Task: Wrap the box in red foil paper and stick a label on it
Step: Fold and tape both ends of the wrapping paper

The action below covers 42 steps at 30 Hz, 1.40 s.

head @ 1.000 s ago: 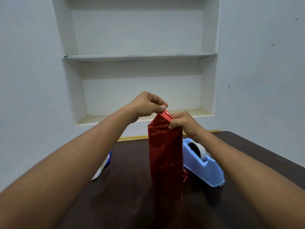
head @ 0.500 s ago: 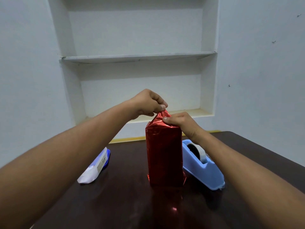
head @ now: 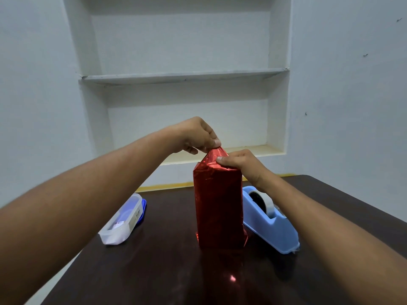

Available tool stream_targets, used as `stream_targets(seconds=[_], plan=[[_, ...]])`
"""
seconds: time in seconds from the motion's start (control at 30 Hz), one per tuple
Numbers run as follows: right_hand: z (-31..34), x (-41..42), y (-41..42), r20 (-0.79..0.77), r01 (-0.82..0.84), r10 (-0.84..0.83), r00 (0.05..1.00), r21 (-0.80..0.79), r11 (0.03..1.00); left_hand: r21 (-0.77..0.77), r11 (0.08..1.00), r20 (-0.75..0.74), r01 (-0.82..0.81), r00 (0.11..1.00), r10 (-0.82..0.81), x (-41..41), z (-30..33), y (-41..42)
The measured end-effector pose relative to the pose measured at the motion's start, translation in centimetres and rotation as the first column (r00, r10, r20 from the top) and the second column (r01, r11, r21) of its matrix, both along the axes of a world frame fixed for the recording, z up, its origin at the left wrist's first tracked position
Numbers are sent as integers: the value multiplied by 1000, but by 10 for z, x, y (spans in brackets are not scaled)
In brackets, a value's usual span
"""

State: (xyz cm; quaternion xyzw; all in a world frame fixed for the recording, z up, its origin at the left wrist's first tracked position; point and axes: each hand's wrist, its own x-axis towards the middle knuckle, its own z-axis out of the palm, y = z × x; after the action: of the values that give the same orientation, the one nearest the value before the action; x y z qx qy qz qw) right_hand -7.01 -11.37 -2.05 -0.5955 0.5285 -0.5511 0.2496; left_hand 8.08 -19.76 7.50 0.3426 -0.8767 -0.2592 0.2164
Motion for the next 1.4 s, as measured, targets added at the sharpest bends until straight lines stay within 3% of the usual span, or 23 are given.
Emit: stream_targets(seconds=[0.27, 0.37, 0.43, 0.57, 0.73, 0.9, 1.0, 1.2, 1.4], plan=[[0, -3, 0, 4, -11, 11, 1000, 14, 1000, -240, 960, -116, 144, 978, -175, 4, -24, -11], [0, -2, 0, -22, -2, 2, 1000, 28, 1000, -326, 941, -132, 86, 982, -136, 9, -20, -15], [0, -2, 1, -19, 1, 0, 1000, 29, 1000, -229, 969, -140, 90, 982, -124, 14, -13, -15], [1, -1, 1, -9, 6, -6, 1000, 20, 1000, 1, 985, 130, 171, 977, -169, 11, -15, -12], [1, -1, 2, -16, 2, -1, 1000, 22, 1000, 196, 967, -124, 162, 982, -139, 2, -13, -20], [-1, -4, 0, -25, 11, -10, 1000, 26, 1000, 277, 954, -38, 118, 993, -112, 8, -1, -22], [-1, -4, -2, -22, 19, -19, 1000, 23, 1000, 253, 963, 15, 97, 994, -104, 7, -2, -21], [-3, -7, -2, -6, 2, -2, 1000, 22, 1000, -19, 991, -65, 131, 989, -132, -3, -20, -20], [-9, -8, -5, 13, 40, -39, 999, -42, 998, 79, 970, -201, 232, 956, -212, 2, -45, -33]])
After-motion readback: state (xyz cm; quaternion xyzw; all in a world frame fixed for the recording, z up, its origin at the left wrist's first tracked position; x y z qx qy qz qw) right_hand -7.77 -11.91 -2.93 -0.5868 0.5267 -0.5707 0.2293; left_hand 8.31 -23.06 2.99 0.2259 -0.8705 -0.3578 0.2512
